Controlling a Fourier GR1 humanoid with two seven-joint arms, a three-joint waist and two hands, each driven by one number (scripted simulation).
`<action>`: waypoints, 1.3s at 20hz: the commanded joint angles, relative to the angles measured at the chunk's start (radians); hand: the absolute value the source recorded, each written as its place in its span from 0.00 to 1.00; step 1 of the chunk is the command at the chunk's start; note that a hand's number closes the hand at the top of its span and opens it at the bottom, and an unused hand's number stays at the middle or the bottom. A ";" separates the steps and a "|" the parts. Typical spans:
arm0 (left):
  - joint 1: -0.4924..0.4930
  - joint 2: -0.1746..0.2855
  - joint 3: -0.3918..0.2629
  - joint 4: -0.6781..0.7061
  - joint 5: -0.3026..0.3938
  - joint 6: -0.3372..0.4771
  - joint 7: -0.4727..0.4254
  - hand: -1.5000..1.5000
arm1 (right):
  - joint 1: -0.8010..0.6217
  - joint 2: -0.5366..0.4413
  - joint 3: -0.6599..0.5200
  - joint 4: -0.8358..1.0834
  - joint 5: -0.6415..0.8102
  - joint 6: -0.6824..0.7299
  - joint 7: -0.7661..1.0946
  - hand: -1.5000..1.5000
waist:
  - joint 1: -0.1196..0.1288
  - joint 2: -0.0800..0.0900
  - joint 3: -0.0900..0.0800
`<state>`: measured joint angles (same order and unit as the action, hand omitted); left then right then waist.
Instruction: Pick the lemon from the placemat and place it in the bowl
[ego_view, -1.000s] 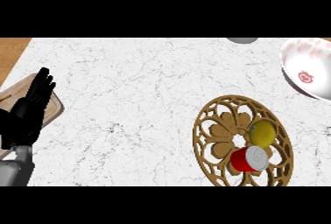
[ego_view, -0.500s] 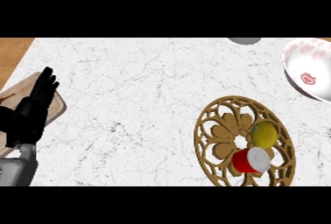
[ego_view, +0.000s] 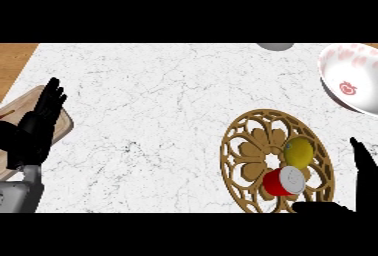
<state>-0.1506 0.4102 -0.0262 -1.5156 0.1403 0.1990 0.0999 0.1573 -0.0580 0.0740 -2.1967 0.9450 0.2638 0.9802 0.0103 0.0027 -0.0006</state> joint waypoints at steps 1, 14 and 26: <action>-0.019 0.008 0.034 0.024 0.008 -0.035 0.006 0.50 | -0.061 0.020 0.036 0.002 0.018 0.125 0.146 0.00 | -0.009 -0.002 0.000; 0.005 -0.048 0.069 -0.024 -0.065 -0.059 0.033 0.50 | -0.127 0.027 0.000 0.278 0.175 -0.076 -0.029 0.00 | -0.010 -0.003 0.001; 0.035 -0.091 0.118 -0.027 -0.087 -0.091 0.015 0.50 | -0.067 0.051 0.041 0.355 0.195 -0.196 -0.059 0.00 | -0.011 -0.003 0.001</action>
<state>-0.1347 0.3240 0.0696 -1.5302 0.0525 0.1203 0.1121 0.0297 -0.0133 0.1004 -1.8718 1.1228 0.1263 0.9455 -0.0034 -0.0104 -0.0100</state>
